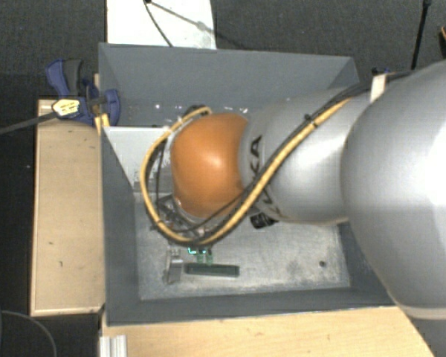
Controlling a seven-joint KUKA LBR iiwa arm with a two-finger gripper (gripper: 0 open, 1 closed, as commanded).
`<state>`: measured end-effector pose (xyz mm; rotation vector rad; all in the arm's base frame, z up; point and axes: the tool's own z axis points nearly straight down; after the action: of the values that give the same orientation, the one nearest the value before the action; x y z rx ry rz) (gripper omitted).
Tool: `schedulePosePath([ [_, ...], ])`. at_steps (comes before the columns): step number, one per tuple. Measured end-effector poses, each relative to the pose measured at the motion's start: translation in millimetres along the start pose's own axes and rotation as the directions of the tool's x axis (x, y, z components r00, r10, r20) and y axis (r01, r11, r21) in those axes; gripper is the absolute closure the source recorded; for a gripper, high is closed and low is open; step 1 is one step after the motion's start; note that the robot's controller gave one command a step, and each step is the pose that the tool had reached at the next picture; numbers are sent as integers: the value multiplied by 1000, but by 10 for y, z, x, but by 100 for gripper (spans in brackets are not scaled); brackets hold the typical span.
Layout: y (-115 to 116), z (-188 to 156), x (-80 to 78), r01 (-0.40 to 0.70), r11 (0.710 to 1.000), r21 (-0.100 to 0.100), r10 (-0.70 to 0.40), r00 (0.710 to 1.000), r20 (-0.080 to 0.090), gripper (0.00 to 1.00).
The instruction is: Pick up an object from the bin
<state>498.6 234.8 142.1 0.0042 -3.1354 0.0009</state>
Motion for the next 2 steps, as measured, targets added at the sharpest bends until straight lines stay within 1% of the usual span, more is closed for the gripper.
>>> schedulePosePath([
  [1,-822,740,84,145,989,2,-145,989,6,0],
  [2,-785,721,87,144,990,-1,-144,990,8,100],
])
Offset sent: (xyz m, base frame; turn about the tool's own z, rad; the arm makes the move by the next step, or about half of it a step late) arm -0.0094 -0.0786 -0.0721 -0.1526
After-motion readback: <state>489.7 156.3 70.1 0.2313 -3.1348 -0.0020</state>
